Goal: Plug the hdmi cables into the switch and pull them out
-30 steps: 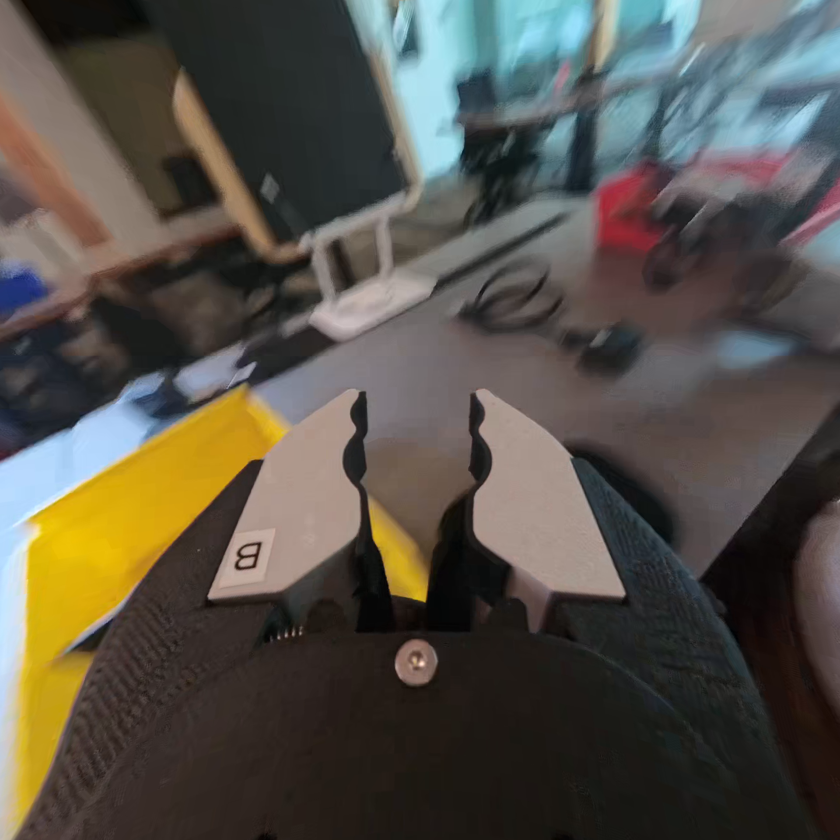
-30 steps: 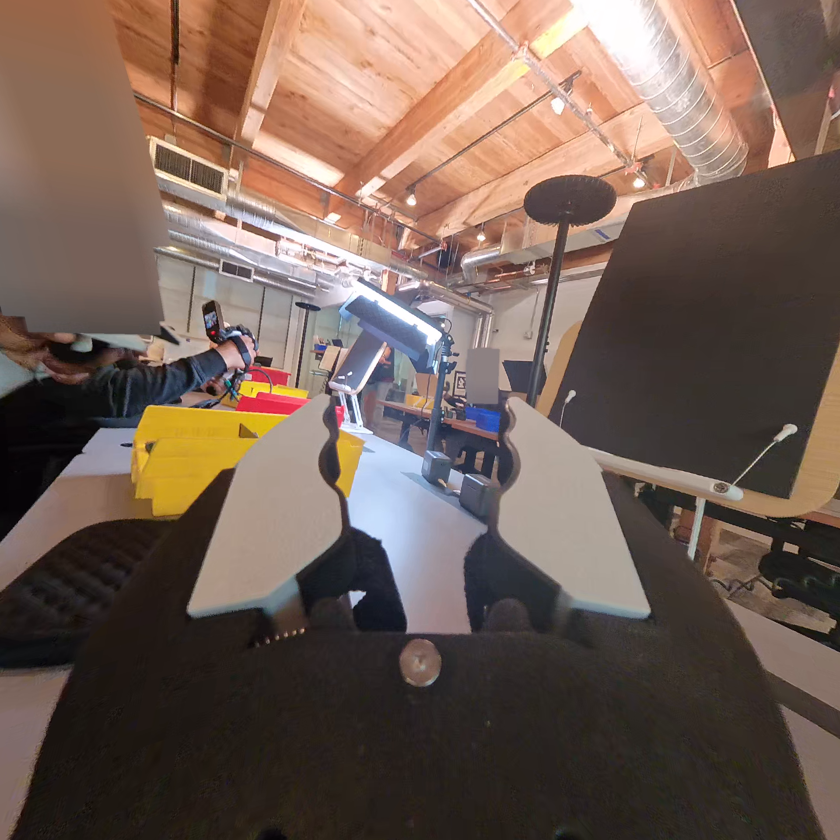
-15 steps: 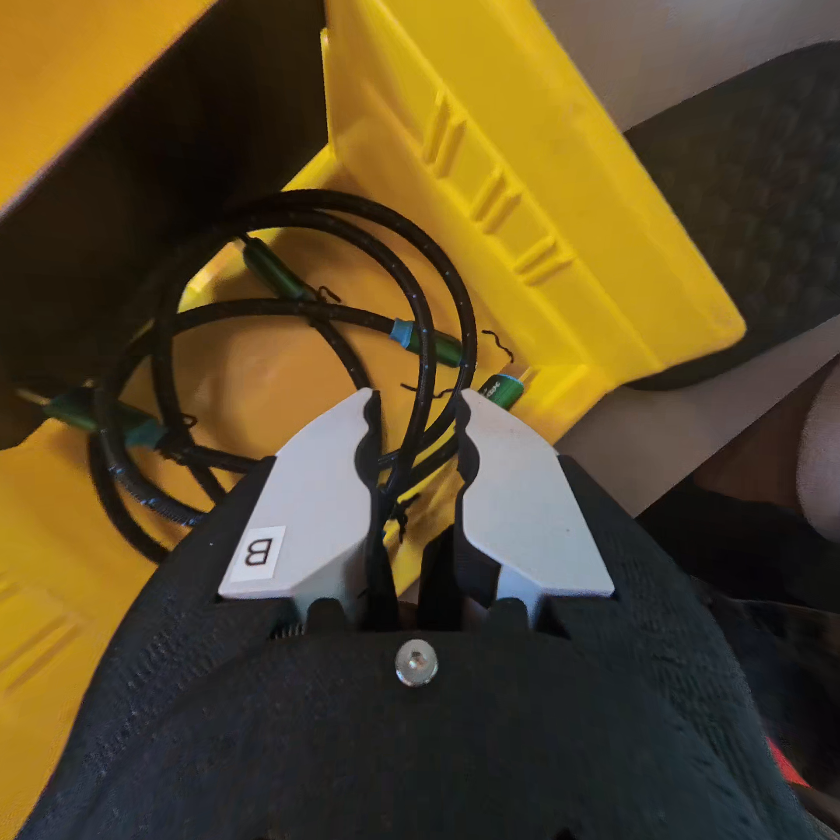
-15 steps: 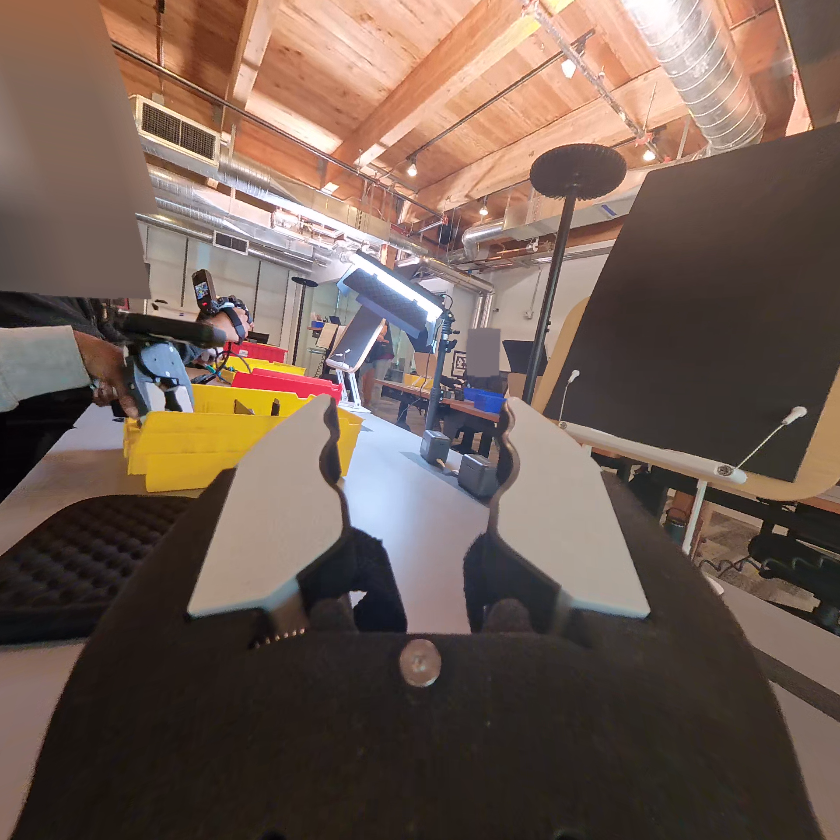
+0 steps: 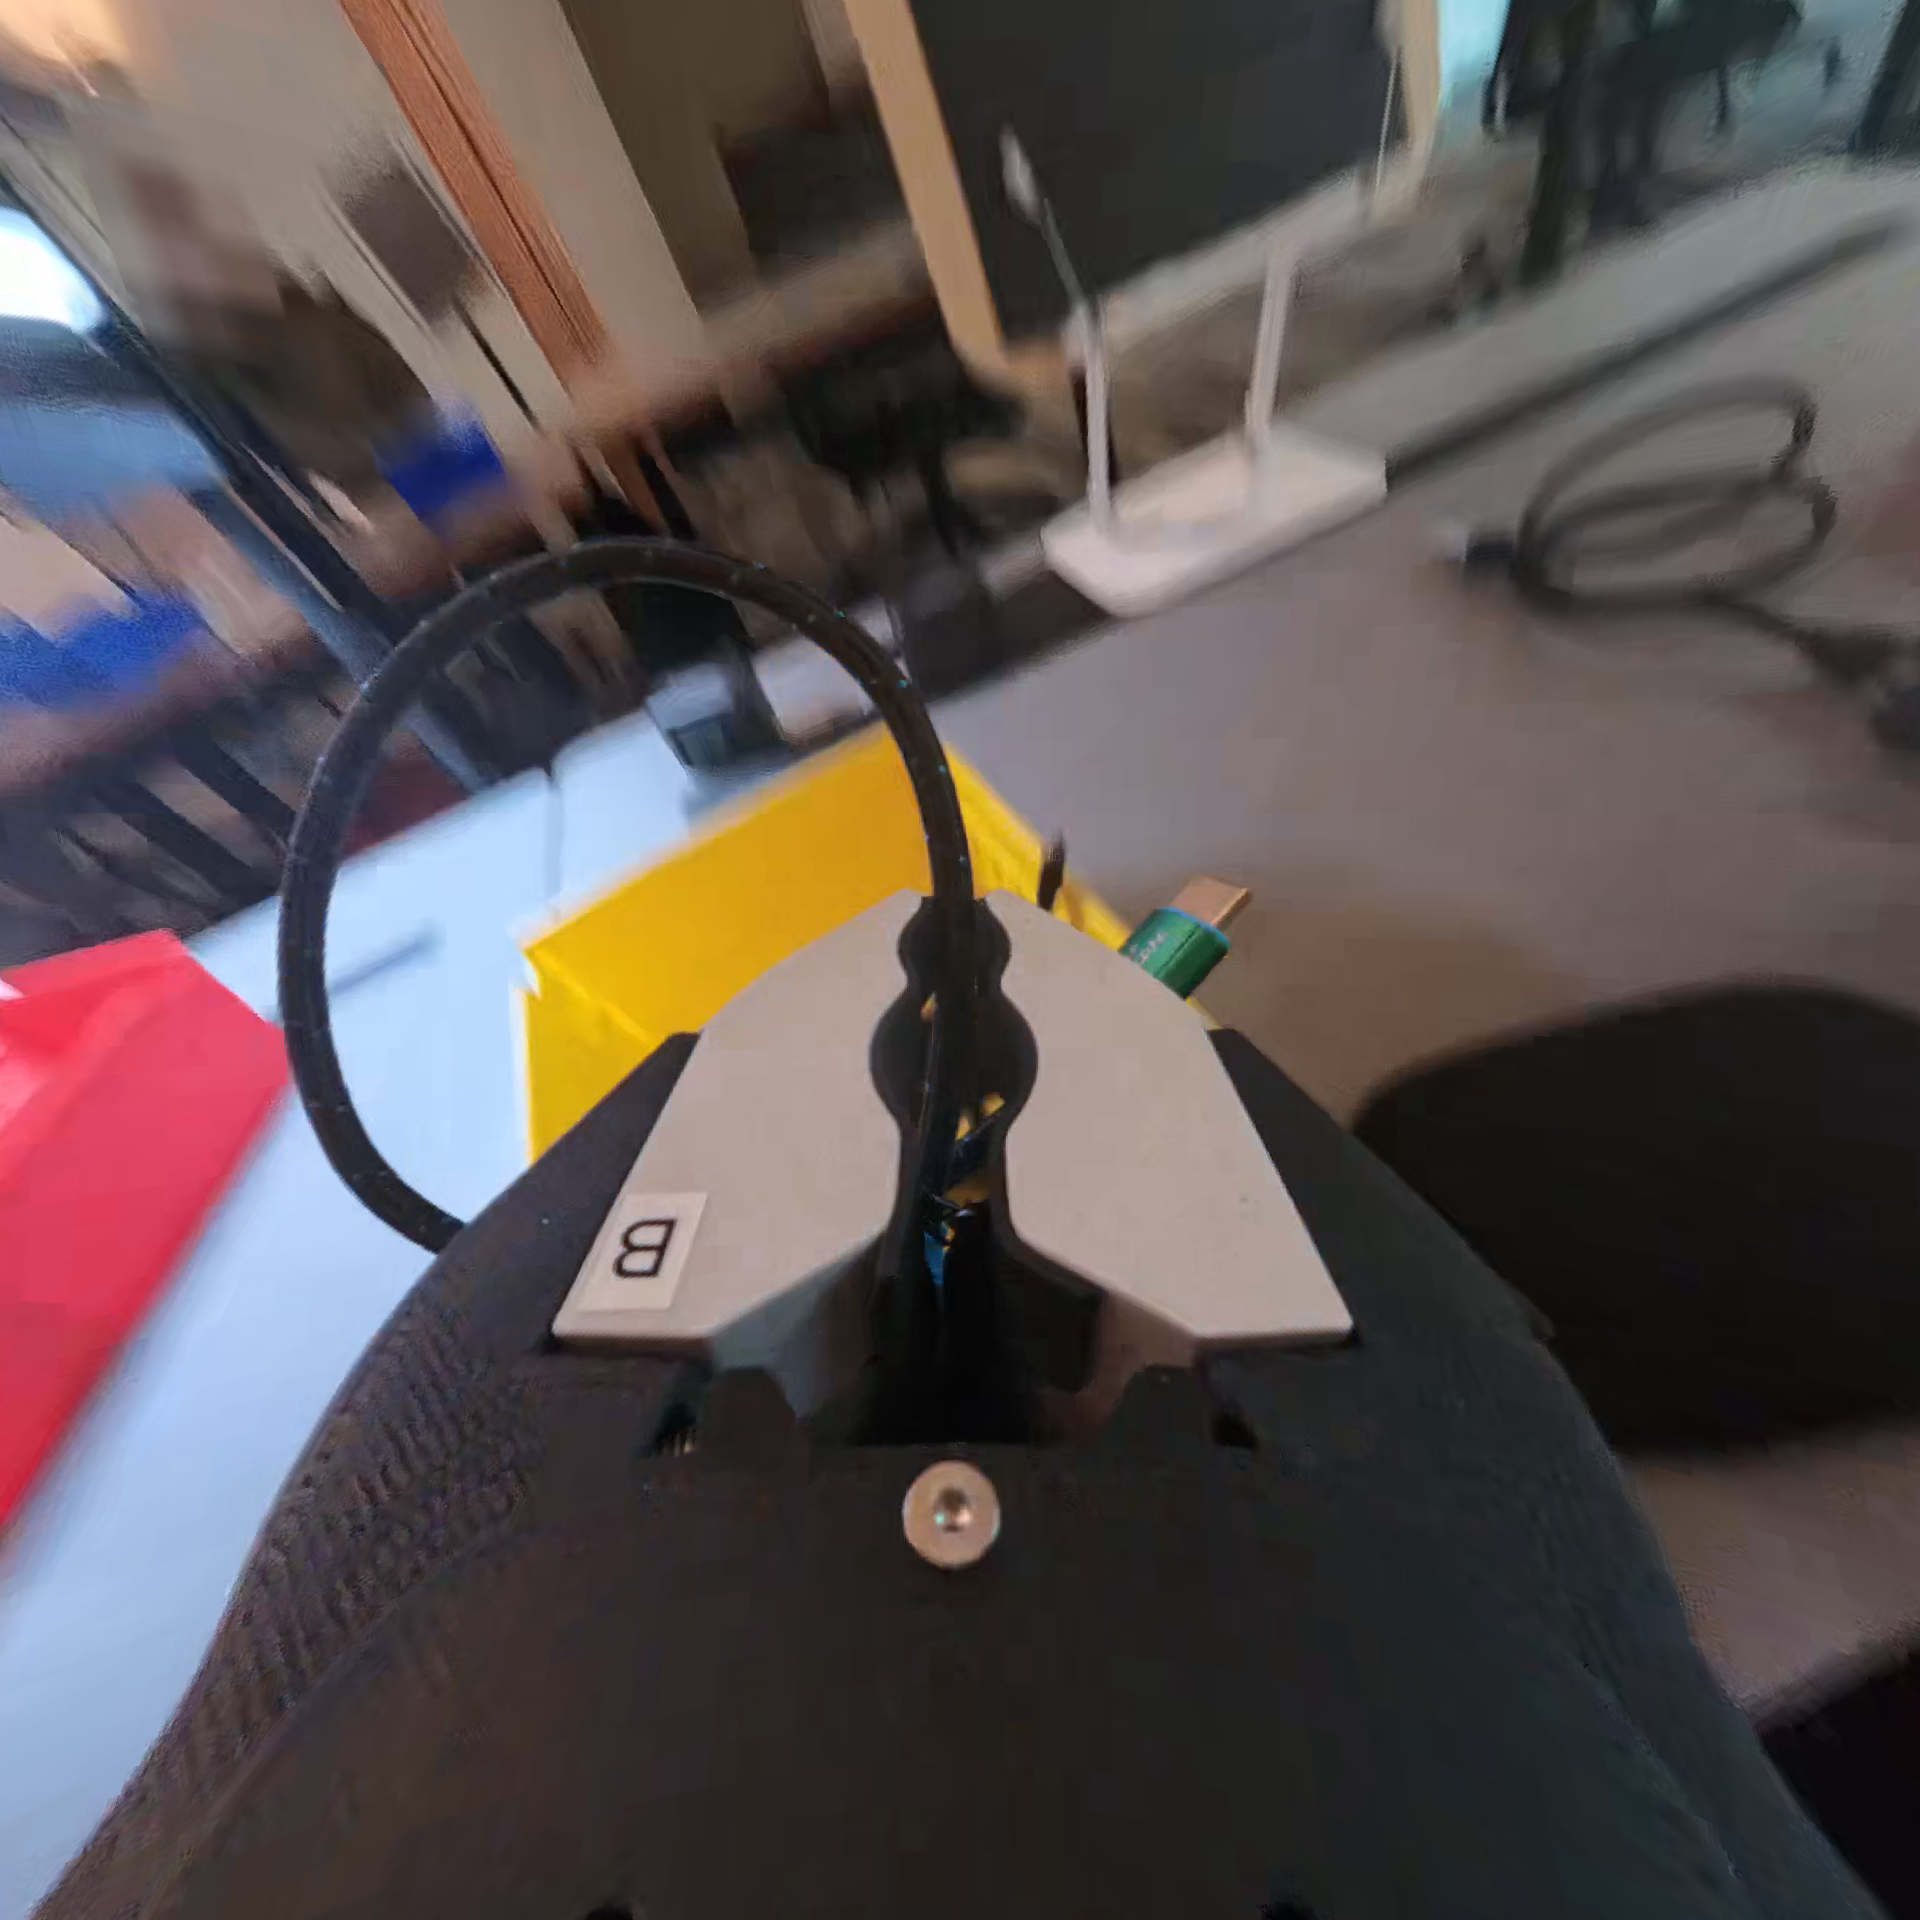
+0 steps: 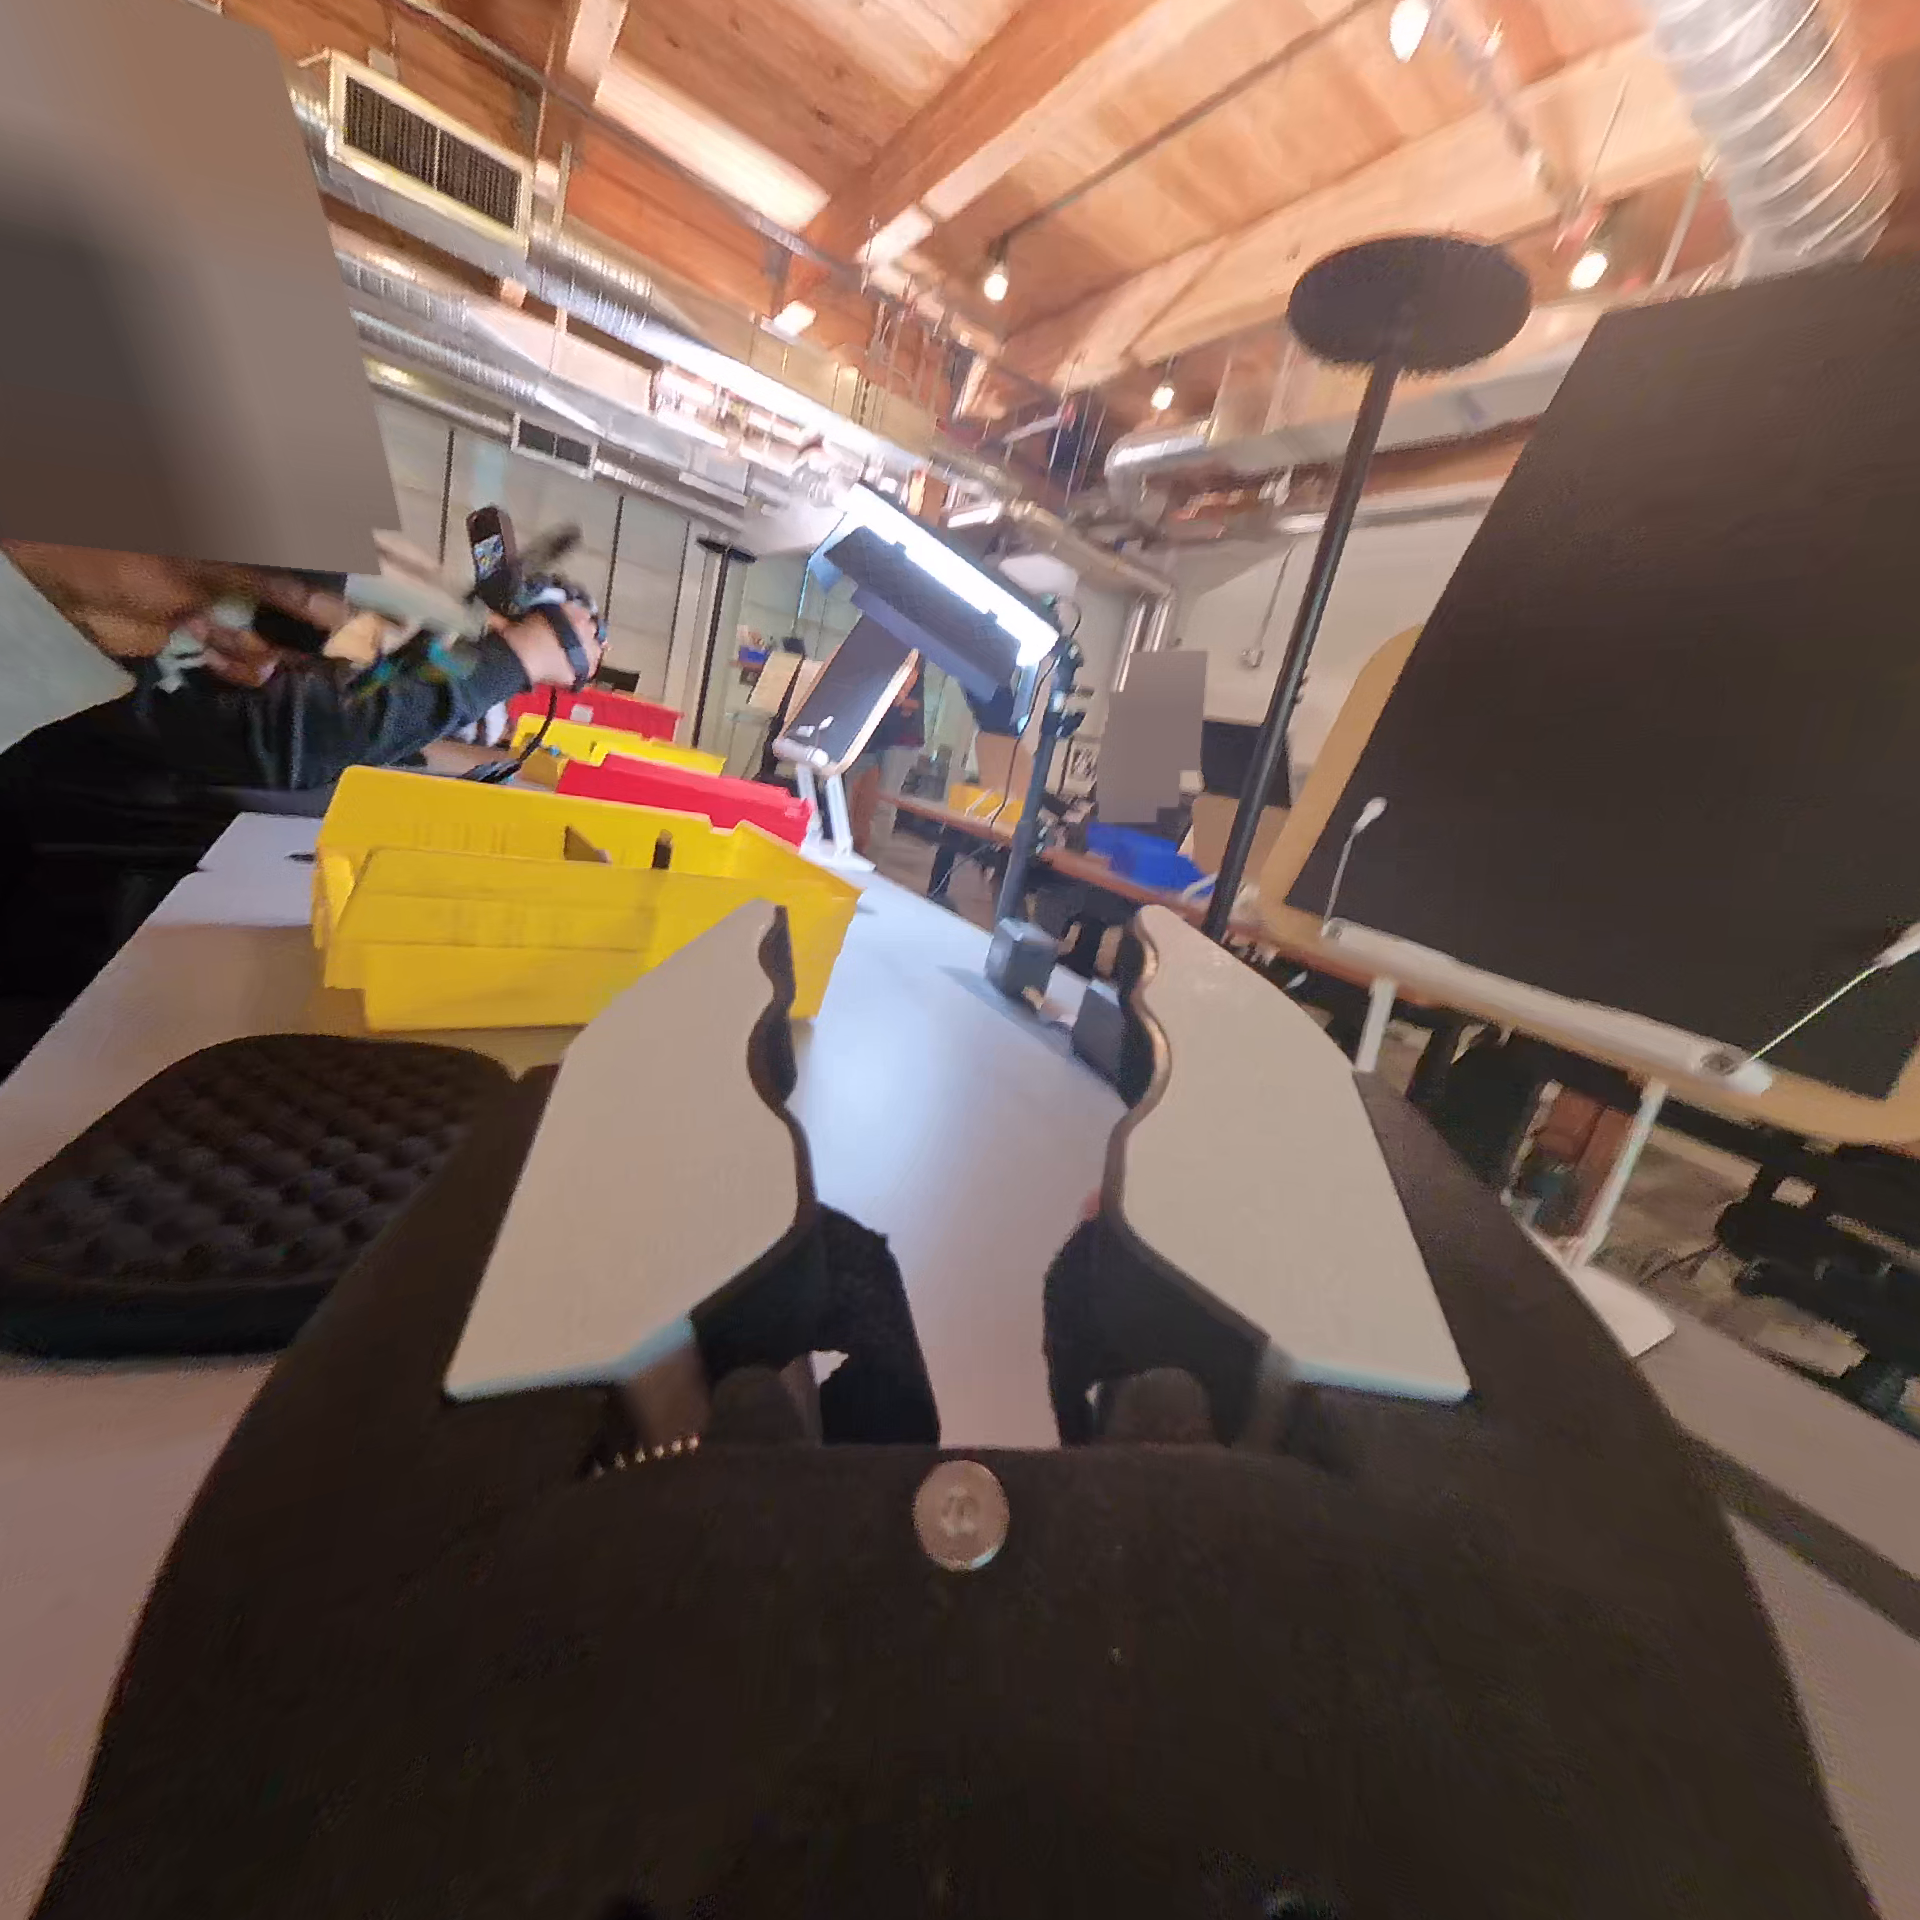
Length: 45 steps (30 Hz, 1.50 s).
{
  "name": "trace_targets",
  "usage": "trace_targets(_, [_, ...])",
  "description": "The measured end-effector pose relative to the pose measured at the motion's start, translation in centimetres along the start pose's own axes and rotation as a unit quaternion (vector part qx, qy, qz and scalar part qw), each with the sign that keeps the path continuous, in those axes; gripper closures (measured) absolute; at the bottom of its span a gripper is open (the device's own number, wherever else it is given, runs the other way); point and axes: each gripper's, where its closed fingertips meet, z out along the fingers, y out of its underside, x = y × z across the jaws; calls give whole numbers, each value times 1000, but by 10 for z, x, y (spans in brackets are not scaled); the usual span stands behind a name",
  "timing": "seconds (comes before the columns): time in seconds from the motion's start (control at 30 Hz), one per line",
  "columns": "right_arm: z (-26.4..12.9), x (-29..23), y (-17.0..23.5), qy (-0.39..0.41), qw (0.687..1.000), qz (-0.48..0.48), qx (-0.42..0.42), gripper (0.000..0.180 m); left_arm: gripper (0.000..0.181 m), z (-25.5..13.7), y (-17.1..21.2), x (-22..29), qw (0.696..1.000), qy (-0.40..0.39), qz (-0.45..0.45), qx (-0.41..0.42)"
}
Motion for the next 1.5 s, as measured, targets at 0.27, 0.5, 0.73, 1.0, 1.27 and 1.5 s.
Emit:
trace_targets(0.27, [7, -43, 24, -105, 991, 26, -78, 138, 175, 29, -114, 125, 957, 119, -52, 260])
trace_targets(0.5, [-2, -24, 4, -68, 994, -12, -87, 144, 175, 123, -136, 202, 948, 115, 36, 296])
trace_targets(0.73, [-9, -14, 27, -69, 983, -68, -153, 146, 175, 189, -73, 272, 949, 264, -31, 171])
trace_targets(1.0, [-6, -49, 62, -107, 923, -308, -204, 151, 175, 183, -60, 273, 933, 316, -16, 172])
trace_targets(1.27, [1, -66, 84, -118, 891, -378, -223, 151, 175, 175, -39, 312, 910, 392, 65, 121])
trace_targets(1.5, [1, -73, 99, -135, 859, -425, -251, 169, 175, 171, -28, 322, 900, 411, 105, 99])
